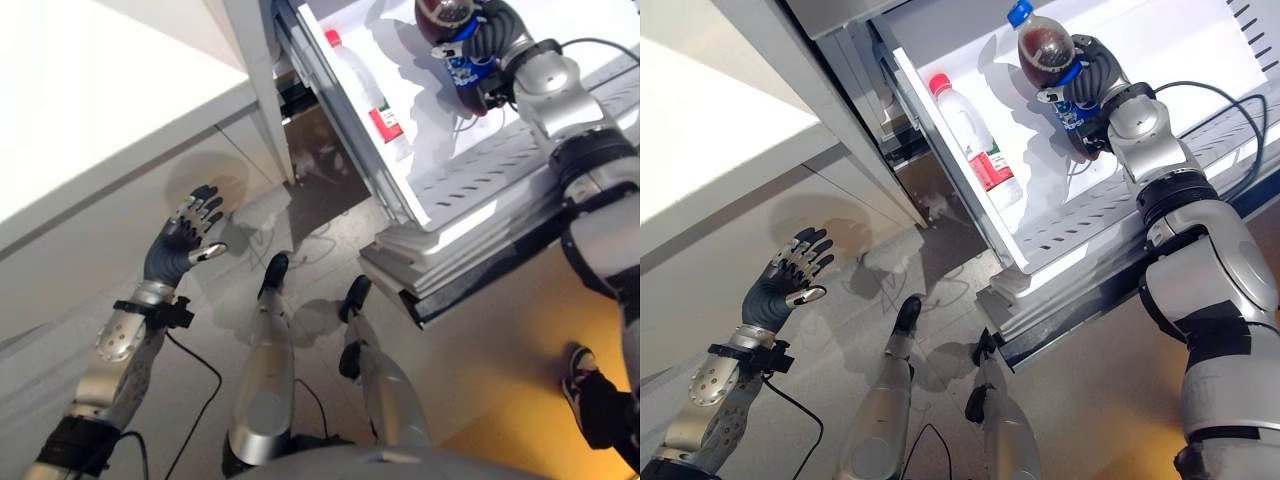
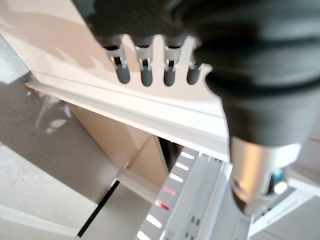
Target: Take the drinks into the refrigerator
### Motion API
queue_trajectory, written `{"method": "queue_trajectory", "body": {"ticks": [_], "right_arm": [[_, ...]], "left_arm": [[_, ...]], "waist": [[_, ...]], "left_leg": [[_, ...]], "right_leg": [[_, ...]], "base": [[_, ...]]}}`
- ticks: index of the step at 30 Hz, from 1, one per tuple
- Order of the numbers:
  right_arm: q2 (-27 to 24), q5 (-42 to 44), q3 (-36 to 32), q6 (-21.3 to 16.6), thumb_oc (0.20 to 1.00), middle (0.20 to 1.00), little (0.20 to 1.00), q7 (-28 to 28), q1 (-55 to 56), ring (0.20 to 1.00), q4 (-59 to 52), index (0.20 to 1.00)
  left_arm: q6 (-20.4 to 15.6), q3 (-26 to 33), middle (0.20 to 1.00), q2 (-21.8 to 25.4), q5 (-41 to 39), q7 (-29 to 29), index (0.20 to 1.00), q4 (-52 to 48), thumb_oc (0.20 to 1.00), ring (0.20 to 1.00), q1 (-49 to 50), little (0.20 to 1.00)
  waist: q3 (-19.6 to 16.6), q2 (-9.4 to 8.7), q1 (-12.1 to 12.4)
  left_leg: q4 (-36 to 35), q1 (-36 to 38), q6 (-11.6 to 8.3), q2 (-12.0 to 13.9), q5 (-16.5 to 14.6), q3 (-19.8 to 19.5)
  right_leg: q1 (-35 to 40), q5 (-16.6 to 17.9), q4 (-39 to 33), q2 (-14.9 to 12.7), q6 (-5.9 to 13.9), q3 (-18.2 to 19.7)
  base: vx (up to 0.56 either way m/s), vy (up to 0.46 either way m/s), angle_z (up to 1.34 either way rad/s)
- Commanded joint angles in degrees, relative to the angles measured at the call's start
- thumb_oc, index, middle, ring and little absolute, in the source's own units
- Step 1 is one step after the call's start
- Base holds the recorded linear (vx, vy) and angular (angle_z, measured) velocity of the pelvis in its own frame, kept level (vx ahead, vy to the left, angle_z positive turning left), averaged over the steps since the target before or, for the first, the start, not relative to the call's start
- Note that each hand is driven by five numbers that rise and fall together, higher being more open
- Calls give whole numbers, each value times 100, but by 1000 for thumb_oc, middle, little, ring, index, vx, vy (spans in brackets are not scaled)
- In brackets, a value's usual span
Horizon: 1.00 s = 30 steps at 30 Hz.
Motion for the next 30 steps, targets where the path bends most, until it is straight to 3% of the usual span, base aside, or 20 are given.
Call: {"method": "queue_trajectory", "body": {"ticks": [1, 30], "right_arm": [[453, -59, -71, -242, 200, 200, 200, -210, 172, 200, 47, 200], [718, -600, 113, 4, 200, 200, 200, -7, 138, 200, 387, 200]], "left_arm": [[-310, 194, 1000, 250, 187, 18, 1000, -761, 1000, 1000, 43, 1000], [-161, 384, 1000, 391, 197, -37, 1000, -849, 1000, 1000, 138, 1000]], "waist": [[280, -21, 91], [280, -239, 171]], "left_leg": [[-470, 94, 589, -425, 182, -96], [-495, 19, 605, -402, 157, -156]], "right_leg": [[100, -658, 640, -38, 382, -219], [75, -695, 659, -26, 378, -311]], "base": [[0, 0, 0], [6, -2, 1]]}}
